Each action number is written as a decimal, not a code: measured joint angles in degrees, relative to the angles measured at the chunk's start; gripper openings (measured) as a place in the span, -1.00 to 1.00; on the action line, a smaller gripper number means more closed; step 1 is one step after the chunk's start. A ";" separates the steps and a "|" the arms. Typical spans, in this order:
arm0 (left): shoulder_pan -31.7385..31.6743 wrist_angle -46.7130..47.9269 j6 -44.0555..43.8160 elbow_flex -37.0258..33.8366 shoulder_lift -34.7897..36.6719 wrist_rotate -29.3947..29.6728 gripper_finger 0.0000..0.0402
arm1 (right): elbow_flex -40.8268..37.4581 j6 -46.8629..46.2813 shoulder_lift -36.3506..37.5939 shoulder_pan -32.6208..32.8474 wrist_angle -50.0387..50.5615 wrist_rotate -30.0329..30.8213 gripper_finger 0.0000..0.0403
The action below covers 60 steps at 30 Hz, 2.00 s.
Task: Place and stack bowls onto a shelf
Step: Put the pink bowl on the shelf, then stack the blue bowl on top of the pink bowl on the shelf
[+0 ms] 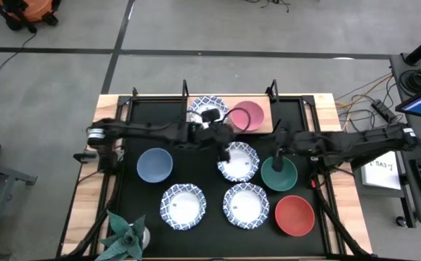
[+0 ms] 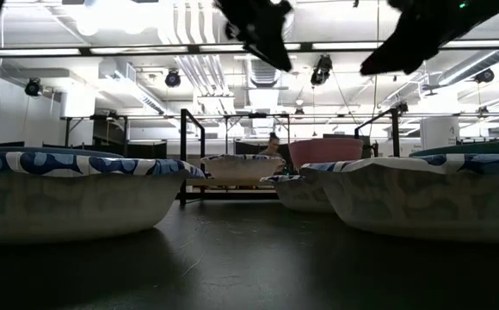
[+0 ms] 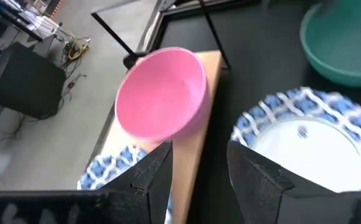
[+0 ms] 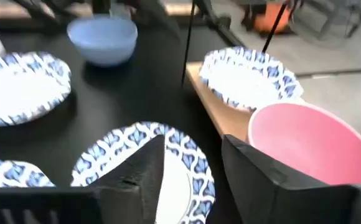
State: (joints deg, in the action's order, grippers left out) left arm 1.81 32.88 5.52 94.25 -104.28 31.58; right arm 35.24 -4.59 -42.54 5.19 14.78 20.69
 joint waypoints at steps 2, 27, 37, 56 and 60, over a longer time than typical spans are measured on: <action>1.47 -0.45 -1.17 -3.51 3.20 0.30 -0.32 | 1.84 -0.18 -4.20 -0.54 0.13 0.34 -0.42; 9.77 -5.31 -23.60 -29.63 26.25 0.29 -0.32 | 17.99 1.60 -34.53 -19.57 17.37 0.47 -0.96; 9.77 11.91 -45.92 -28.37 26.06 -18.20 -0.32 | 17.20 -0.59 -26.11 -12.35 19.86 0.15 -0.96; 9.99 24.73 -69.48 -28.35 22.79 -29.58 -0.16 | 6.27 0.17 -5.65 -2.05 11.45 0.14 -0.96; 10.01 25.67 -68.29 -28.41 18.75 -29.36 -0.04 | 5.47 0.55 -3.54 -1.34 11.15 0.03 -0.96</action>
State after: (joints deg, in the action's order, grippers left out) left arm 11.81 58.55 -62.78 65.84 -85.53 2.22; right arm 40.71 -4.03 -46.08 3.86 25.93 20.72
